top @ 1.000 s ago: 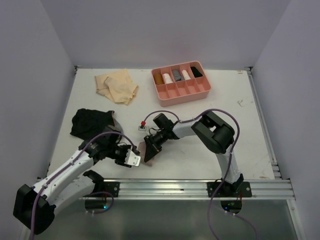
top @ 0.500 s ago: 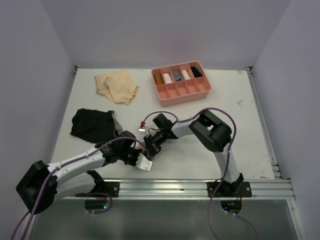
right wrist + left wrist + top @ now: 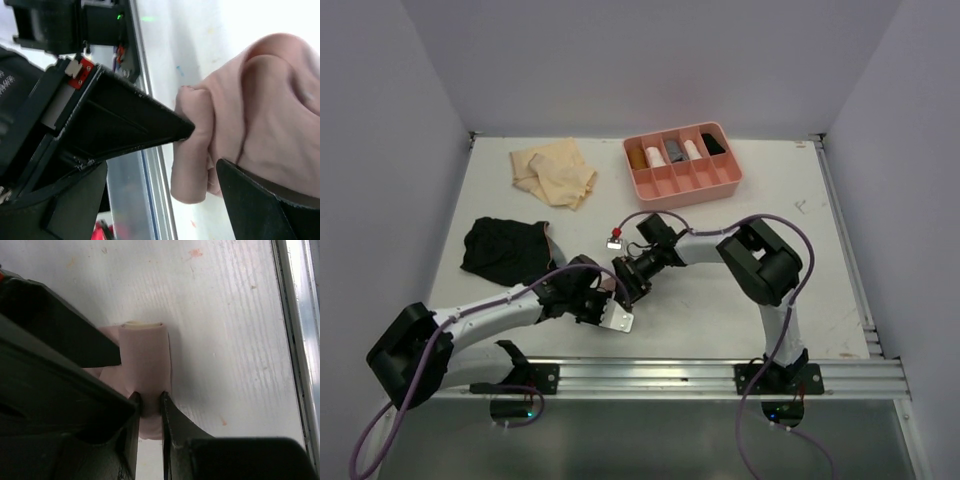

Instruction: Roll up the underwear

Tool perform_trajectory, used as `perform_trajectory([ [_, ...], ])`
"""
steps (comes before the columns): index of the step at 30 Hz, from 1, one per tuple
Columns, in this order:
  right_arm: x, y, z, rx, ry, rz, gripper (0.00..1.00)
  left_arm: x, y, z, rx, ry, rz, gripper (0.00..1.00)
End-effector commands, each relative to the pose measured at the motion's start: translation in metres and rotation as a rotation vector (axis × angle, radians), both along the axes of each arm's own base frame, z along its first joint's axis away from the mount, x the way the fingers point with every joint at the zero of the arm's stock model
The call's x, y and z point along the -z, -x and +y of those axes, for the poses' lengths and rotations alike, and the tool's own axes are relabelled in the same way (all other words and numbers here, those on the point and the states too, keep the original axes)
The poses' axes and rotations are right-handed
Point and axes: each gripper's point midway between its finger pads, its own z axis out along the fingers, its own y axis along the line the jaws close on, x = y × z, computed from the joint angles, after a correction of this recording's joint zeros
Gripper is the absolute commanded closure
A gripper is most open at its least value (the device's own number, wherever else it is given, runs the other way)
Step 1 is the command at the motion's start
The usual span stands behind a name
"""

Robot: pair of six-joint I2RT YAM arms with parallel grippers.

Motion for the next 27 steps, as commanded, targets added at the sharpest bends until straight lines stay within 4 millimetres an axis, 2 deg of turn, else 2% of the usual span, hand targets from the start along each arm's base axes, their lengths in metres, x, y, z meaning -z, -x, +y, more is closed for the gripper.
perform_trajectory([
  [1,0.016,-0.056,-0.015,0.187,0.143,-0.221,0.01,0.038,0.034,0.035,-0.025,-0.187,0.168,1.00],
  [2,0.014,-0.063,-0.021,0.213,0.176,-0.241,0.01,0.037,0.035,0.034,-0.027,-0.188,0.184,1.00],
  [3,-0.003,-0.079,-0.026,0.256,0.166,-0.294,0.01,0.037,0.036,0.034,-0.029,-0.190,0.193,1.00],
  [5,-0.012,-0.095,-0.038,0.311,0.232,-0.377,0.01,0.038,0.038,0.035,-0.030,-0.208,0.216,1.00],
  [6,-0.030,-0.104,-0.044,0.334,0.217,-0.439,0.01,0.039,0.039,0.035,-0.029,-0.213,0.227,1.00],
  [9,-0.051,-0.115,-0.064,0.391,0.259,-0.537,0.01,0.036,0.040,0.031,-0.030,-0.222,0.264,1.00],
  [10,-0.072,-0.115,-0.069,0.411,0.236,-0.582,0.01,0.038,0.042,0.032,-0.030,-0.239,0.289,1.00],
  [12,-0.082,-0.115,-0.084,0.454,0.260,-0.619,0.01,0.033,0.040,0.024,-0.031,-0.221,0.314,1.00],
  [13,-0.098,-0.114,-0.090,0.479,0.248,-0.654,0.01,0.036,0.043,0.025,-0.032,-0.243,0.353,1.00],
  [15,-0.101,-0.108,-0.106,0.505,0.283,-0.666,0.02,0.030,0.037,0.016,-0.035,-0.219,0.395,1.00],
  [16,-0.103,-0.106,-0.113,0.524,0.300,-0.676,0.11,0.029,0.034,0.013,-0.040,-0.230,0.428,1.00],
  [17,-0.111,-0.099,-0.124,0.549,0.290,-0.690,0.13,0.028,0.031,0.011,-0.042,-0.226,0.443,1.00],
  [18,-0.115,-0.096,-0.129,0.565,0.284,-0.694,0.23,0.027,0.025,0.011,-0.061,-0.212,0.470,1.00],
  [19,-0.123,-0.093,-0.135,0.586,0.276,-0.711,0.25,0.027,0.020,0.010,-0.066,-0.226,0.499,1.00],
  [23,-0.158,-0.068,-0.162,0.625,0.246,-0.814,0.25,0.031,0.006,0.012,-0.077,-0.256,0.604,1.00],
  [25,-0.161,-0.059,-0.170,0.592,0.251,-0.850,0.34,0.035,0.003,0.012,-0.078,-0.292,0.678,1.00],
  [27,-0.161,-0.042,-0.171,0.543,0.238,-0.822,0.45,0.038,-0.001,0.012,-0.085,-0.305,0.721,1.00],
])
